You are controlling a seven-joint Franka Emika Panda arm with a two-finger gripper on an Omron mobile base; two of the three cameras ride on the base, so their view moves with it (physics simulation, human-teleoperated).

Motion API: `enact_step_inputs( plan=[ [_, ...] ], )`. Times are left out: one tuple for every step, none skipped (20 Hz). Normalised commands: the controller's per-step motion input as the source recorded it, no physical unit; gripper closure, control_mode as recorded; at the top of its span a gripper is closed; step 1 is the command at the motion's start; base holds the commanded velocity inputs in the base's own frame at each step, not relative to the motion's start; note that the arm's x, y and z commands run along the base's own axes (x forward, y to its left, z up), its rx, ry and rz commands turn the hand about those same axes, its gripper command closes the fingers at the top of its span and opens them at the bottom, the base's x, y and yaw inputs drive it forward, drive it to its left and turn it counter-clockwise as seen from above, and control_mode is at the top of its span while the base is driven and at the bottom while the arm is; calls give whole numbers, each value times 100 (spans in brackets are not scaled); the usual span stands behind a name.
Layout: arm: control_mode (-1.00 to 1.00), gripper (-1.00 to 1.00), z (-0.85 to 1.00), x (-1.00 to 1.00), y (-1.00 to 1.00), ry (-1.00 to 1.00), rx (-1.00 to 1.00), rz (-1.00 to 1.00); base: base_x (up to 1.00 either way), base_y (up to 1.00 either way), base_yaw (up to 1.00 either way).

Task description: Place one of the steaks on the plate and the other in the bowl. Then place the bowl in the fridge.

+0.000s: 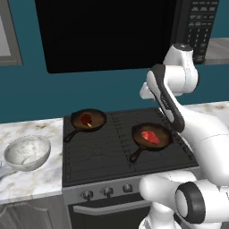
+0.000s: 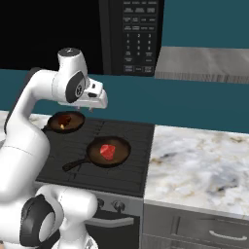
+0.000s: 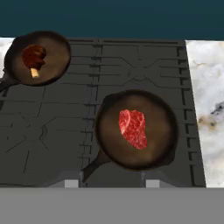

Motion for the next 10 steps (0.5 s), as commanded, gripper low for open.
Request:
enact_step_inputs(
  plan=[
    [-100,-100,-2,0,0,2,0,0,0,0,0],
    [-100,-100,-24,0,0,7,-2,0,0,0,0],
    [-100,-100,-52,0,0,13,0,0,0,0,0],
    [-100,-100,-62,0,0,7,0,0,0,0,0],
    [-100,-100,-54,0,0,8,-1,0,0,0,0],
    [-100,-100,-48,0,0,2,-6,0,0,0,0],
    [-100,-100,-49,0,0,4,-4,0,0,0,0],
    [-100,-100,-53,0,0,2,-5,0,0,0,0],
    [-100,-100,-60,0,-4,2,-9,0,0,0,0],
    [-100,-100,-64,0,-8,2,-13,0,0,0,0]
  ],
)
